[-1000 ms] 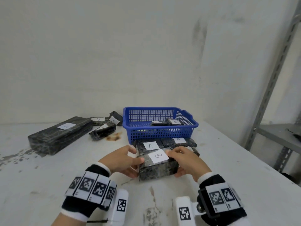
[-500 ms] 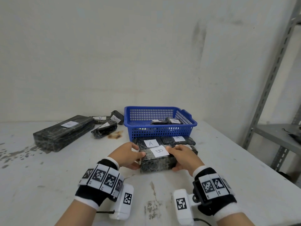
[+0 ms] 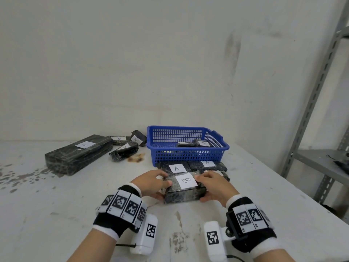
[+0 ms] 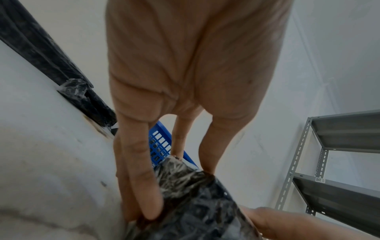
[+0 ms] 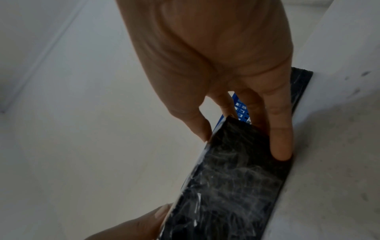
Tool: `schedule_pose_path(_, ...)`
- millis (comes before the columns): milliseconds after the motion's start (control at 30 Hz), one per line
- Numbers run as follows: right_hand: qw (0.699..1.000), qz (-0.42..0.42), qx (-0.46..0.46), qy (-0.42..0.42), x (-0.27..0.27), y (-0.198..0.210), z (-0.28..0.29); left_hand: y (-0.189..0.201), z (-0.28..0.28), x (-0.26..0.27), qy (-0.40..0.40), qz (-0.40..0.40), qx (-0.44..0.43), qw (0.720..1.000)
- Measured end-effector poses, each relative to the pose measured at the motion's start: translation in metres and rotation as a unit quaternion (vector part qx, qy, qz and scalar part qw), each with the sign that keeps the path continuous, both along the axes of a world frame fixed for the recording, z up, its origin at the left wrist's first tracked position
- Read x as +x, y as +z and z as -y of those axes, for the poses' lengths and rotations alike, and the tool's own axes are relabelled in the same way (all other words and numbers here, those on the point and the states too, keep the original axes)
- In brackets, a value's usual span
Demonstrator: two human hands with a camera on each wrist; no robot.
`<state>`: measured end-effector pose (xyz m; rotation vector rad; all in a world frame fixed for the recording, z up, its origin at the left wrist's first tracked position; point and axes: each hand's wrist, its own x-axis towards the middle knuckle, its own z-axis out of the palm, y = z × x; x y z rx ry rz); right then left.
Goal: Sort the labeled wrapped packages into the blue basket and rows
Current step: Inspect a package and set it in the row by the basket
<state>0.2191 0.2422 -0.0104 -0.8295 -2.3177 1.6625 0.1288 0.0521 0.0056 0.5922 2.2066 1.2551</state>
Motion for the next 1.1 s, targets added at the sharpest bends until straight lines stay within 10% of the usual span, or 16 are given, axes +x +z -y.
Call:
schedule_pose_path(500,0.990,-0.113,0.081,0.010,-0.017,0.007,0.015,0.017,0.068,-0.029,0.112,0.051,0.076,0.990)
schedule_pose_path(1100,0.961,0.066,0.225,0.147,-0.037,0.012,0.030,-0.014,0.018,-0.046,0.141,0.055,0.025,0.988)
